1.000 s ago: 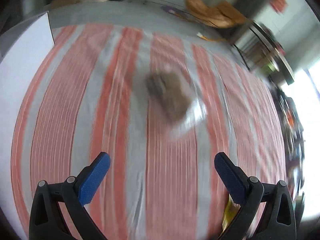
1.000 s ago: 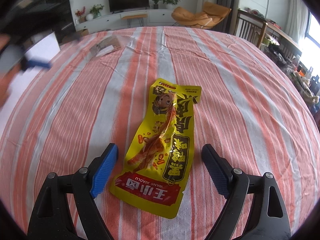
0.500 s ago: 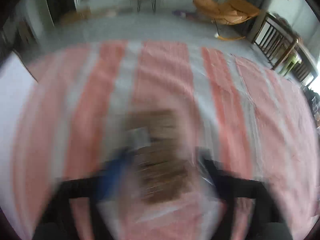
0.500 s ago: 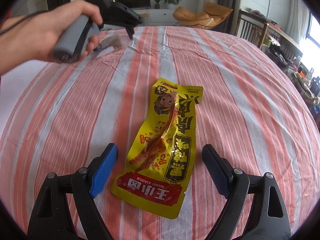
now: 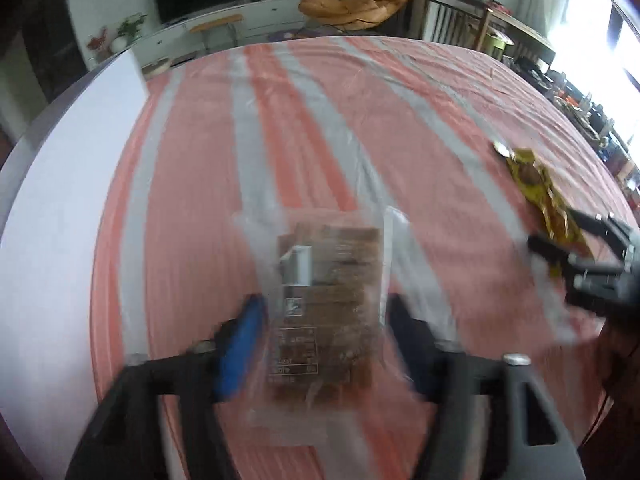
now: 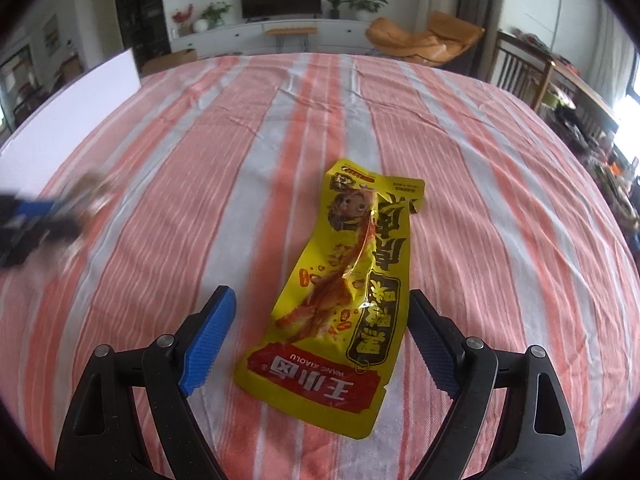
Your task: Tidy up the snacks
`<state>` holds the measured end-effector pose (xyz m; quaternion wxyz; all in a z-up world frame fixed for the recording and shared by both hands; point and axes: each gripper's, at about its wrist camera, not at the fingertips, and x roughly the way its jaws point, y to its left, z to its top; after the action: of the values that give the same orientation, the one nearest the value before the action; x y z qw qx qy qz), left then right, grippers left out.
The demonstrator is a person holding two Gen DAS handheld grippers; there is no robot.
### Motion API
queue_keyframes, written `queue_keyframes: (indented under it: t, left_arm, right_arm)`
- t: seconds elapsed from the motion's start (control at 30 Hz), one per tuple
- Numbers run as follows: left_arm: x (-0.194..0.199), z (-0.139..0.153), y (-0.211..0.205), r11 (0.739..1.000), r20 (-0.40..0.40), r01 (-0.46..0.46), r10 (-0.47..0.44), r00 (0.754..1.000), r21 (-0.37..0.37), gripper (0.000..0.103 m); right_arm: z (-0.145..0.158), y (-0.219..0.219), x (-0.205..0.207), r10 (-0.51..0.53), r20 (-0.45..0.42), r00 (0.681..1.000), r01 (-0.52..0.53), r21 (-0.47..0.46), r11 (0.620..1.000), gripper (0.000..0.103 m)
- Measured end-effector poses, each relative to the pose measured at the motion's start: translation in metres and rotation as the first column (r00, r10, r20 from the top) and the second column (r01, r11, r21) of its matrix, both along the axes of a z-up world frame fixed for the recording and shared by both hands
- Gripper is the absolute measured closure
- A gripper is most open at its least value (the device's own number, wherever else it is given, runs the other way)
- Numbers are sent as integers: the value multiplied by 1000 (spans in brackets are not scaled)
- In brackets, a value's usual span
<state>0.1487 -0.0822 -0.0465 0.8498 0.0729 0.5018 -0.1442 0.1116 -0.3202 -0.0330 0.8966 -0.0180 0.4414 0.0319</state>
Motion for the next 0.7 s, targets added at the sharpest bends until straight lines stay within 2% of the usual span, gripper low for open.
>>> queue_keyframes:
  t: [0.03, 0.1, 0.13, 0.17, 0.3, 0.7]
  left_arm:
    - [-7, -1, 0, 1000, 20, -13, 13, 1000, 2, 10]
    - [-12, -7, 1, 999, 51, -39, 39, 998, -8, 9]
    - [-3, -14, -1, 999, 35, -44, 44, 998, -2, 7]
    - [-1, -15, -1, 999, 54, -50, 50, 997, -6, 0]
    - [2, -17, -7, 997, 102, -78, 81, 992, -25, 0]
    - [0, -19, -8, 997, 102, -79, 81, 992, -27, 0]
  right_arm:
    - [0, 0, 0, 0, -1, 1000, 0, 5, 1000, 15]
    - [0, -3, 0, 0, -3, 1000, 0, 20, 1000, 15]
    - [-1, -2, -1, 0, -3, 1000, 0, 19, 1000, 15]
    - [0, -3, -1, 0, -3, 1000, 0, 18, 1000, 15]
    - [0, -5, -1, -5, -3, 1000, 5, 18, 1000, 15]
    - [1, -7, -1, -7, -4, 1000, 7, 18, 1000, 15]
